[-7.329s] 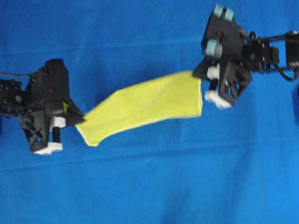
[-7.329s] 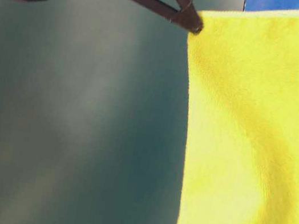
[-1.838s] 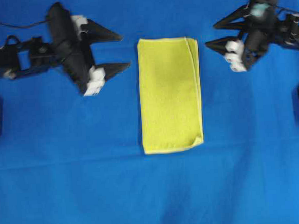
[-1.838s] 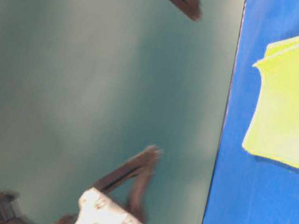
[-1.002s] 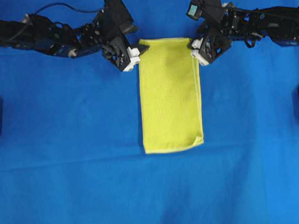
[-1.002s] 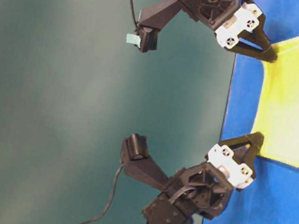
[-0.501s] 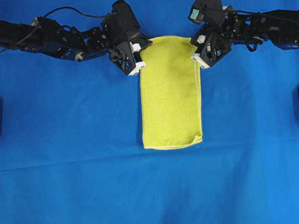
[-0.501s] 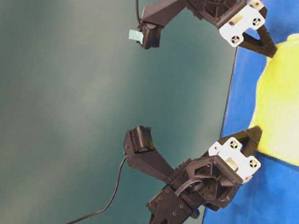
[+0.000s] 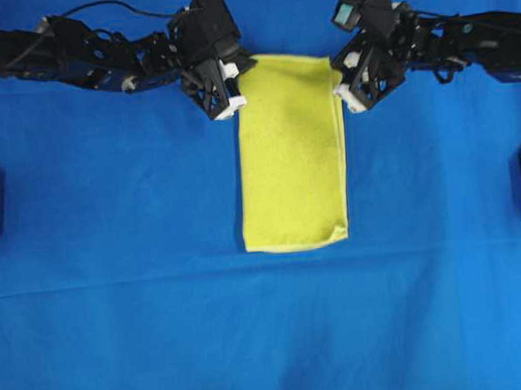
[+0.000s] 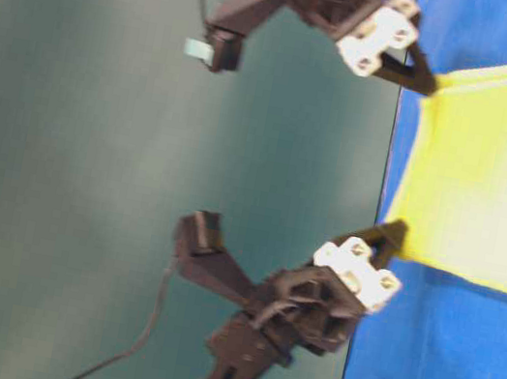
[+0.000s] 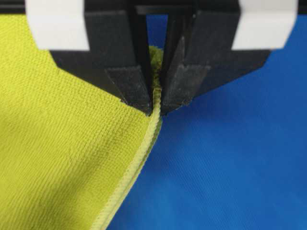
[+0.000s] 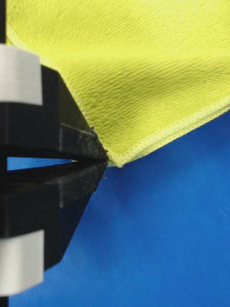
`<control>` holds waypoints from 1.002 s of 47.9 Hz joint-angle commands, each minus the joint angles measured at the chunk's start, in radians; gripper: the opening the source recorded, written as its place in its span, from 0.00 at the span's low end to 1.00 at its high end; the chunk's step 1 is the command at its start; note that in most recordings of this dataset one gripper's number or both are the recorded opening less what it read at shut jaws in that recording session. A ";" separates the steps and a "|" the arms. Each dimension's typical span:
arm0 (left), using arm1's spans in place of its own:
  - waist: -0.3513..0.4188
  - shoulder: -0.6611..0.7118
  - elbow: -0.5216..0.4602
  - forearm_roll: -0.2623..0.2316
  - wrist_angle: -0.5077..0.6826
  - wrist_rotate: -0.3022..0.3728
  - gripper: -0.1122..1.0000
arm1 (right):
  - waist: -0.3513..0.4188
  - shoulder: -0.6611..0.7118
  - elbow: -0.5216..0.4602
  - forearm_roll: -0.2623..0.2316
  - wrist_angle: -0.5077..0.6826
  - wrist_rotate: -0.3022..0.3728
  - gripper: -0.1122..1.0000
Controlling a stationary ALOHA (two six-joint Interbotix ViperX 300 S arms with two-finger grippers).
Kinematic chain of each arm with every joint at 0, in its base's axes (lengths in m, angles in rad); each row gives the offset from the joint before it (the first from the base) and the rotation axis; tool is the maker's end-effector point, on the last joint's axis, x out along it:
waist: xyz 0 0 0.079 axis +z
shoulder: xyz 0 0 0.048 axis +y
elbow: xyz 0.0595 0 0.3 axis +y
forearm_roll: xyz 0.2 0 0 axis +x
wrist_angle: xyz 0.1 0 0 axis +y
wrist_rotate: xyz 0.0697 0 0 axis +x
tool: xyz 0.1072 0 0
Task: Fold the yellow towel.
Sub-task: 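Fold the top half down onto the bottom half with both grippers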
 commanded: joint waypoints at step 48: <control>-0.198 -0.183 0.066 -0.002 0.081 0.029 0.14 | 0.247 -0.275 0.106 0.021 0.069 0.034 0.11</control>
